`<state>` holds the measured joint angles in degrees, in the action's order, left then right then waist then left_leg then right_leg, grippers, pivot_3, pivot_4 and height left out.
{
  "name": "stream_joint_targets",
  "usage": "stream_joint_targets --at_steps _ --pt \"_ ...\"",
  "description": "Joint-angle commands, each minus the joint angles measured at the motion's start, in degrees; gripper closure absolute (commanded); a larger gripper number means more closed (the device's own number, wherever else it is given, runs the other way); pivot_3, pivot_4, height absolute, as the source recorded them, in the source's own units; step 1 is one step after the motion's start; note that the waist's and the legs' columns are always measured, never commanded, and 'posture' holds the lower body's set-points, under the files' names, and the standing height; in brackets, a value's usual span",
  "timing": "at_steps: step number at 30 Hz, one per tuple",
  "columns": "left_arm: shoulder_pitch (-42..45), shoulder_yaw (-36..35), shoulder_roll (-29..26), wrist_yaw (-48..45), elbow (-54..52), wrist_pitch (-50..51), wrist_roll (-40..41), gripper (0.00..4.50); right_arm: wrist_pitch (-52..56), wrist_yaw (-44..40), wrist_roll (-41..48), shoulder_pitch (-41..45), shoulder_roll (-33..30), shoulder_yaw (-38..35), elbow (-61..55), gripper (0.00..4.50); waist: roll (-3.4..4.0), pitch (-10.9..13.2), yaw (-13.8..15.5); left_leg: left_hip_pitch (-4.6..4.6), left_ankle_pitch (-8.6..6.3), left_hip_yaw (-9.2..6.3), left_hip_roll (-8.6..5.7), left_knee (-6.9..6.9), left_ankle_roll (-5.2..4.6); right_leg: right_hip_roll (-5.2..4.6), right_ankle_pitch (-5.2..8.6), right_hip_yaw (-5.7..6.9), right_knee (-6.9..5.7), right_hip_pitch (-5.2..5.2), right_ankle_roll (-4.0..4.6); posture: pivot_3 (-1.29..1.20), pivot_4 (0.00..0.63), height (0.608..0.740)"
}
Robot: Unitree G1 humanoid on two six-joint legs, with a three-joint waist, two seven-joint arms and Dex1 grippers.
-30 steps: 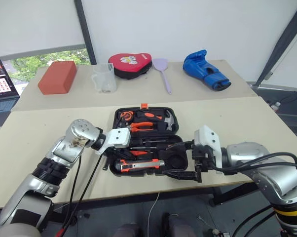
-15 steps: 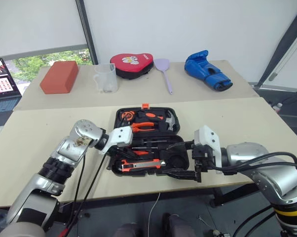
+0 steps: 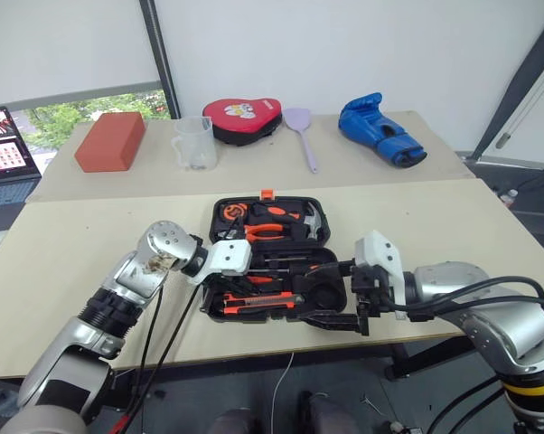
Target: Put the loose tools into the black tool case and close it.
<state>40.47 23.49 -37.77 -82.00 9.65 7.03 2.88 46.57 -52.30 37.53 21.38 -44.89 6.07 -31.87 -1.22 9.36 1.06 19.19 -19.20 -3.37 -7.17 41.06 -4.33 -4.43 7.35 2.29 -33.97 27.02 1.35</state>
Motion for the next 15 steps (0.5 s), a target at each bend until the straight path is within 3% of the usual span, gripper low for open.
stream_joint_targets --at_steps 1,4,7,12,15 --pt "-2.06 1.7 0.07 0.15 1.59 -1.19 -2.31 4.48 0.59 0.31 1.86 -0.02 -0.26 -2.28 -1.76 0.0 0.0 -0.01 0.01 -0.01 0.0 0.0 0.0 0.0 0.0 0.0 0.0 0.0 0.0 -0.01 0.0 0.0 0.15 0.74" --pt "-2.25 -1.84 0.2 -0.66 -0.74 3.23 2.61 4.48 0.54 0.66 1.94 -1.11 -1.19 -3.57 -1.92 0.0 0.0 -0.02 0.02 -0.04 0.0 0.0 0.0 0.01 0.0 0.0 0.0 -0.01 -0.02 -0.04 0.0 0.0 0.15 0.74" --pt "-1.5 -9.74 -0.96 -2.38 -5.32 12.33 12.99 3.73 0.19 0.13 1.92 -5.39 -4.72 -9.12 -2.02 0.0 -0.02 0.0 0.07 0.04 0.0 0.0 0.01 0.01 -0.01 0.02 0.0 0.0 -0.04 0.02 -0.01 0.0 0.15 0.74" --pt "-1.63 -17.15 -3.11 -0.62 -9.69 18.95 20.11 1.95 -2.35 -1.7 -0.86 -13.3 -10.48 -15.49 -0.21 0.0 -0.04 0.0 -0.11 0.09 -0.01 -0.01 0.0 -0.02 -0.03 0.03 0.0 0.04 -0.02 0.13 -0.01 0.0 0.15 0.74" --pt "-2.67 -18.01 -4.68 -1.43 -11.49 20.65 21.65 0.77 -5.16 -2.22 -4.16 -15.49 -12.09 -15.45 2.81 0.0 -0.03 0.0 -0.29 0.04 -0.02 0.01 0.0 -0.02 -0.01 0.02 0.01 0.02 -0.01 0.08 -0.01 0.0 0.15 0.74"
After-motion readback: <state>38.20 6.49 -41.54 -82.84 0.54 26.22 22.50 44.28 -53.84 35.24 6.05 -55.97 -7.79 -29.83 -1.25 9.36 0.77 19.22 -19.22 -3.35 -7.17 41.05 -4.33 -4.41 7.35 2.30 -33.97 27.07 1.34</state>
